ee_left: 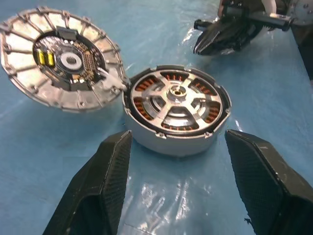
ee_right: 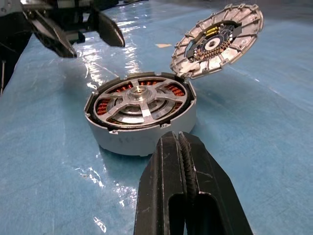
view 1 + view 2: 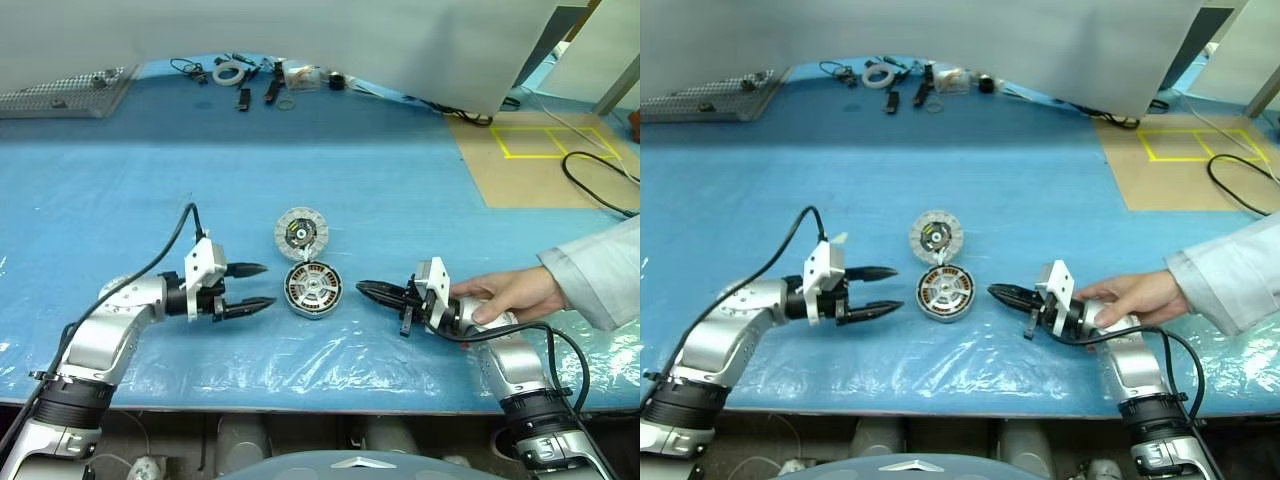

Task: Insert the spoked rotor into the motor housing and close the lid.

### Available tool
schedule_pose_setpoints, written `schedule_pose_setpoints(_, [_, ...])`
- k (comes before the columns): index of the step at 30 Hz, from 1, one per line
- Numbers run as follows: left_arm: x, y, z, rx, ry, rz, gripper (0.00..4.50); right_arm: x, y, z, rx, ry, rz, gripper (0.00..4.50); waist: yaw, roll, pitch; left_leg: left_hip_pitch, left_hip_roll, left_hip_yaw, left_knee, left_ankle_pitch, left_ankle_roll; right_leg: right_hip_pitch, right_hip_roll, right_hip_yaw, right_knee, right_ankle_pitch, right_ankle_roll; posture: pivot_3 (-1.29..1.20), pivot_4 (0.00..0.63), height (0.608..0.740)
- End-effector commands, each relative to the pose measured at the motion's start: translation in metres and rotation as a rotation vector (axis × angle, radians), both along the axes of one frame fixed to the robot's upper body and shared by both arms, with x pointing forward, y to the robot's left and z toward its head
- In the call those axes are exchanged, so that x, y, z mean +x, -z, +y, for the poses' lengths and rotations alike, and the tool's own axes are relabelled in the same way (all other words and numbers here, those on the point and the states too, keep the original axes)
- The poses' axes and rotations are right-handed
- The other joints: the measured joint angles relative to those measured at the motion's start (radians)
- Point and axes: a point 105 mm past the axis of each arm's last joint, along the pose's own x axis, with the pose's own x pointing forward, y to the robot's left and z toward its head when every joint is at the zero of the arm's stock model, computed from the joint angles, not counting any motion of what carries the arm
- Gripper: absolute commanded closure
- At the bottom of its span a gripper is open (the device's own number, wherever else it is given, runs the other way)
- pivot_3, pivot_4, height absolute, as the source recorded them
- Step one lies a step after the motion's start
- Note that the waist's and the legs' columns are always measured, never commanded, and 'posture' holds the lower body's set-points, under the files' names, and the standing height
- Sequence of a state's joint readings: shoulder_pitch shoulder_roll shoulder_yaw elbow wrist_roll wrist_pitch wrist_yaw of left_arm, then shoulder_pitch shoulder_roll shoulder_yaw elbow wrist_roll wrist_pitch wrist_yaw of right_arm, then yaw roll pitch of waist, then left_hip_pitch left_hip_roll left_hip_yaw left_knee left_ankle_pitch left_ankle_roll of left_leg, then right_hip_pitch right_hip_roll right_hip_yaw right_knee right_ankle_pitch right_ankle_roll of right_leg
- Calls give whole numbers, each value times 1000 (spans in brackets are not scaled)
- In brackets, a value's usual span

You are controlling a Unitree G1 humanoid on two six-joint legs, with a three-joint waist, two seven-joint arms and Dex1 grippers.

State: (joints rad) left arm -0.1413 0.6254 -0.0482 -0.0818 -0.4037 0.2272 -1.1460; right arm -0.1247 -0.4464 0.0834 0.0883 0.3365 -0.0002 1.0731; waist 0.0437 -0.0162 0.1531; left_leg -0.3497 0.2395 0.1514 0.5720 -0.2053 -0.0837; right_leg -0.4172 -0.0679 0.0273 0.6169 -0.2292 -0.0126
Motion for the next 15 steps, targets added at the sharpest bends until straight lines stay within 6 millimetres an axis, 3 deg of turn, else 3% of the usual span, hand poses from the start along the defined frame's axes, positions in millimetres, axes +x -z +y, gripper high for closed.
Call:
schedule_pose_setpoints(1, [2, -7, 0, -9, -5, -45, 1296, -2, 5, -2, -1, 14, 28, 4500, 0, -1, -1, 0, 0, 0, 0, 0, 0, 0, 0, 0, 0, 0, 0, 0, 150, 740])
schedule_pose_setpoints(15, [2, -9, -4, -28, -12, -51, 1296, -5, -31, 10, 26, -33, -34, 4500, 0, -1, -1, -1, 0, 0, -2, 0, 0, -1, 0, 0, -3, 0, 0, 0, 150, 740])
